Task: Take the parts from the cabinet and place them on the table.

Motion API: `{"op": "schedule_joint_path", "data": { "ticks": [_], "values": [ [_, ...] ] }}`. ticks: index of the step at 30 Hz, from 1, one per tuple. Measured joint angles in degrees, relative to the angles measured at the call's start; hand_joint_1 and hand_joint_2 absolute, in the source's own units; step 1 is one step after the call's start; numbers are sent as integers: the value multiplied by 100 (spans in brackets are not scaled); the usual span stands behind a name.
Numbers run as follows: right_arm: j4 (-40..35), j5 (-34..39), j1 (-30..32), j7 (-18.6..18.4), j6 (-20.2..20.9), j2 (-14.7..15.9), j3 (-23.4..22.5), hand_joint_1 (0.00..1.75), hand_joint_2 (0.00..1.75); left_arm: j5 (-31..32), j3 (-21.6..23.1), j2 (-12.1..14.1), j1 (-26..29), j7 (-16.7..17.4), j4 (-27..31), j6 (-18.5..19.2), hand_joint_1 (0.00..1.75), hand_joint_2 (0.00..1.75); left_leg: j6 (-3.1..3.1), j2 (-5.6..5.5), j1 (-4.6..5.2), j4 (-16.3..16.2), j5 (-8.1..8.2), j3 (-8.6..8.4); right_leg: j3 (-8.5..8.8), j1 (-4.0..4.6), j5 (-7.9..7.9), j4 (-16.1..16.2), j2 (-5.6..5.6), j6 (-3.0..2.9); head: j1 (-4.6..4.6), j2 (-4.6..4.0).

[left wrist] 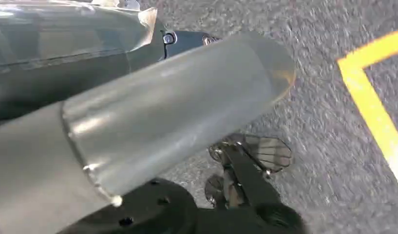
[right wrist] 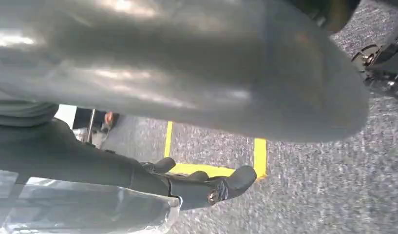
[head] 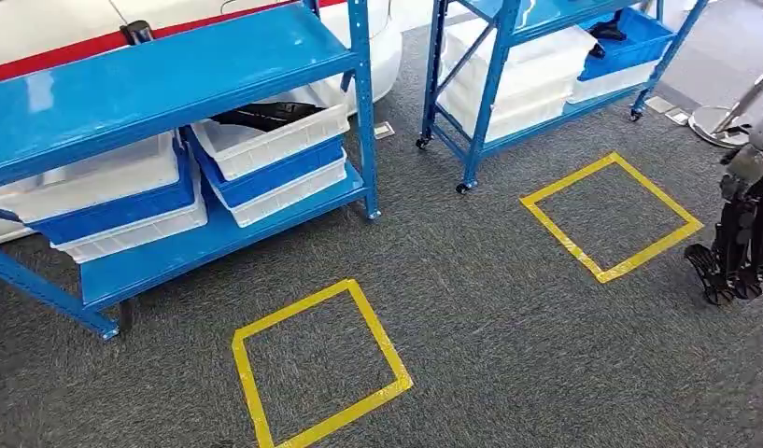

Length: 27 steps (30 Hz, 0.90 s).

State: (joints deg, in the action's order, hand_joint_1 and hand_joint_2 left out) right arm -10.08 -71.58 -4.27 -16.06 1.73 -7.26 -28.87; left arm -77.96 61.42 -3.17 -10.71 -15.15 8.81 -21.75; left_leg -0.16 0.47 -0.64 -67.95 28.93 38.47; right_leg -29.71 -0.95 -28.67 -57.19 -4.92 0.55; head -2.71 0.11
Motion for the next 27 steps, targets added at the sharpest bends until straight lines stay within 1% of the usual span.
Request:
{"op": "schedule_joint_path", "data": {
  "ticks": [1,2,3,5,6,7,8,9,10,11,12,13,14,15,16,17,18,19,20,21,22,23,24,25,26,27],
  "values": [
    [0,0,-5,0,0,-4,0,0,0,22,11,4,-9,-26,0,-4,0,0,32,194,10,634,-259,-356,34,2,-23,0,-71,14,-4,0],
    [0,0,-3,0,0,-13,0,0,0,44,17,4,-24,-61,2,-15,0,0,68,499,53,962,-241,-531,61,34,-49,1,-135,51,-7,0],
    [0,0,-5,0,0,-15,-2,0,0,48,20,4,-35,-112,2,-22,0,0,99,399,67,977,-270,-534,73,79,-73,-4,-182,90,15,0],
    [0,0,-15,0,0,-13,-11,0,0,52,22,2,-37,-243,2,-57,0,0,142,295,97,955,-261,-488,97,62,-81,11,-276,120,20,0],
    [0,0,-27,-2,0,-17,-18,0,0,46,22,6,-31,-334,2,-96,0,0,171,217,112,959,-268,-476,123,52,-77,44,-346,156,22,0],
    [-2,0,-39,-2,0,-22,-20,0,0,30,22,7,-32,-383,0,-114,0,0,210,130,98,1002,-296,-485,164,90,-97,40,-415,193,15,0],
    [-2,-2,-46,-2,0,-22,-24,0,0,0,22,-2,-20,-430,2,-125,0,0,238,60,31,1043,-333,-526,86,17,-164,-63,-156,220,26,0],
    [-2,-4,-45,-2,0,-20,-26,0,0,-22,22,4,-22,-475,0,-140,0,0,253,22,25,1051,-337,-531,30,38,-249,-200,65,215,48,0],
    [-2,-13,-27,-2,2,-22,-31,0,0,-57,20,-2,-32,-534,0,-162,0,0,283,-51,21,1048,-354,-523,-191,31,-489,-671,283,165,66,0],
    [-2,-30,-20,-2,7,-22,-33,0,0,-85,17,-24,-31,-590,2,-125,0,0,297,-135,23,1048,-356,-515,-452,22,-702,-1207,401,133,90,0],
    [0,-37,-2,-9,13,-20,-35,0,0,-92,17,-31,-28,-597,2,-85,0,0,298,-237,25,1045,-357,-509,-679,22,-830,-1646,445,126,83,0],
    [0,-53,12,-9,17,-20,-35,0,0,-114,17,-44,-18,-586,2,-13,0,0,298,-335,25,1043,-358,-511,-804,22,-843,-1849,463,155,94,0],
    [0,-70,16,-11,22,-17,-35,0,0,-148,15,-53,-5,-553,2,74,0,0,297,-433,23,1041,-358,-518,-787,18,-746,-1742,470,202,96,0],
    [0,-88,12,-9,22,-17,-37,0,0,-192,11,-59,4,-529,2,149,0,0,294,-526,17,1032,-358,-523,-651,12,-553,-1378,481,261,98,0],
    [0,-92,0,-9,22,-15,-37,0,0,-201,6,-66,10,-520,2,186,0,0,290,-609,13,1027,-358,-531,-448,-4,-323,-907,527,312,98,0],
    [0,-103,-4,-9,26,-7,-37,0,0,-206,2,-77,9,-500,2,217,0,0,273,-693,7,1015,-353,-533,-196,-36,-82,-335,707,358,101,0],
    [0,-103,1,-9,39,-6,-37,0,0,-212,0,-81,8,-490,2,243,0,0,235,-765,33,989,-344,-522,-111,-59,-16,-59,940,345,118,0],
    [0,-103,-6,-4,50,-7,-35,0,0,-225,0,-85,12,-479,2,247,0,0,196,-833,50,979,-324,-509,-104,-51,7,-38,838,272,118,0],
    [0,-103,-14,-4,55,-4,-37,0,0,-236,0,-87,22,-474,2,247,0,0,163,-859,41,994,-333,-493,-105,-21,0,-54,795,231,103,0],
    [0,-105,-27,-4,57,0,-37,0,0,-245,-2,-87,39,-470,2,249,0,0,123,-904,15,1016,-349,-476,-52,5,6,-62,755,185,112,-2],
    [0,-105,-31,-5,63,-2,-39,0,0,-245,-2,-83,60,-468,0,249,0,0,79,-965,7,1024,-369,-466,-53,1,33,-44,688,142,109,0],
    [-2,-105,-32,-4,66,-22,-42,0,0,-245,-2,-63,78,-448,-2,249,0,0,67,-909,-12,980,-337,-456,-53,-73,68,-11,612,91,107,0],
    [-2,-109,-33,-2,66,-11,-44,0,0,-245,-2,-77,81,-422,0,258,0,0,38,-492,43,793,-188,-377,-45,-51,59,-3,558,60,74,0],
    [-2,-109,-23,0,66,-11,-44,0,0,-256,-2,-85,73,-383,0,280,0,0,11,-260,35,440,34,-206,-37,-36,53,-4,475,23,-13,0],
    [0,-109,-11,0,70,-13,-44,0,0,-254,-2,-85,70,-358,0,302,0,0,-10,-136,24,-46,276,30,-33,-18,43,-5,386,8,-11,0],
    [0,-105,3,0,70,-9,-48,0,0,-254,-2,-87,72,-328,0,317,0,0,-25,-97,16,-508,458,263,-36,-2,35,-6,285,-3,-20,0]
  ]
}}
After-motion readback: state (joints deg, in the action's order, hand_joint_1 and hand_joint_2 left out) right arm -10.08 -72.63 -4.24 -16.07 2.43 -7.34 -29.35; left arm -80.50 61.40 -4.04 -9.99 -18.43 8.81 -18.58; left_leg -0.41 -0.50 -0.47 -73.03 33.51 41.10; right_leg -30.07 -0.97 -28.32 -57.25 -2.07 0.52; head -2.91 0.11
